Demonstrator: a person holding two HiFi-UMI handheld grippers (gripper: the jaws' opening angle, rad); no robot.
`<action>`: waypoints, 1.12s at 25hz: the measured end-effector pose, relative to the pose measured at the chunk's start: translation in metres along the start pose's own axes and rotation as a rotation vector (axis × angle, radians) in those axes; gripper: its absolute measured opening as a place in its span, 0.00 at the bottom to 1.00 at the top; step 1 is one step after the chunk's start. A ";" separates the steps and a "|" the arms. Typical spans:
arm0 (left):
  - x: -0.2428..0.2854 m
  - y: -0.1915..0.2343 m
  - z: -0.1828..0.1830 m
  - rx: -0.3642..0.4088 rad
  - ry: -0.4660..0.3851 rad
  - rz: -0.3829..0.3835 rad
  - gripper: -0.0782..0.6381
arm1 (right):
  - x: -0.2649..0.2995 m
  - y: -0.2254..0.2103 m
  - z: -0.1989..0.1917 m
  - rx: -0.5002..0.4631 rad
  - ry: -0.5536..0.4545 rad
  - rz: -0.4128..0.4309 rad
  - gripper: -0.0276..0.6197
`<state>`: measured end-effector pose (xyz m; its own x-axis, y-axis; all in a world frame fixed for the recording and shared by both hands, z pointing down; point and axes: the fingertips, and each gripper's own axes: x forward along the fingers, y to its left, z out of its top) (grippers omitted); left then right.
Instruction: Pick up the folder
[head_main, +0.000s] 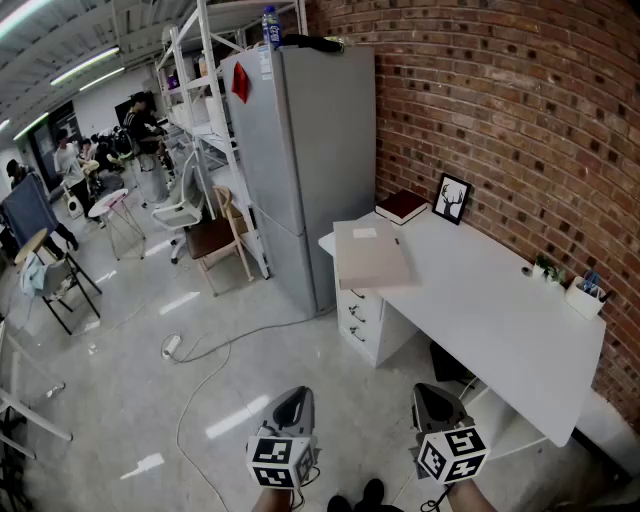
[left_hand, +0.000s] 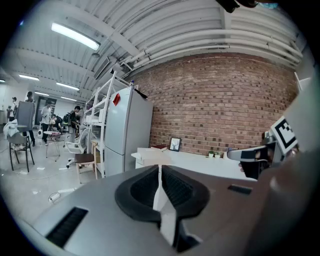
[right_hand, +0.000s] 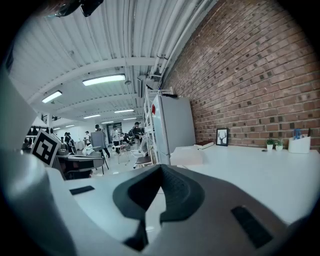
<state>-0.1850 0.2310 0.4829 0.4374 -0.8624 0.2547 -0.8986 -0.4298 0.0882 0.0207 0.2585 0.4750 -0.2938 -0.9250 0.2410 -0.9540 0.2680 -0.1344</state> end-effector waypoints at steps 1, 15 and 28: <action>0.001 -0.002 -0.001 -0.001 0.002 -0.001 0.14 | 0.000 -0.003 0.000 0.001 -0.002 0.000 0.04; 0.033 -0.028 0.003 0.006 0.013 0.007 0.15 | 0.011 -0.044 0.013 0.055 -0.054 0.025 0.04; 0.066 -0.046 0.003 -0.055 0.018 -0.010 0.27 | 0.037 -0.069 0.014 0.138 -0.033 0.093 0.33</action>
<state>-0.1149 0.1935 0.4931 0.4458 -0.8532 0.2706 -0.8951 -0.4222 0.1435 0.0761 0.2017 0.4798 -0.3760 -0.9069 0.1903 -0.9049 0.3150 -0.2863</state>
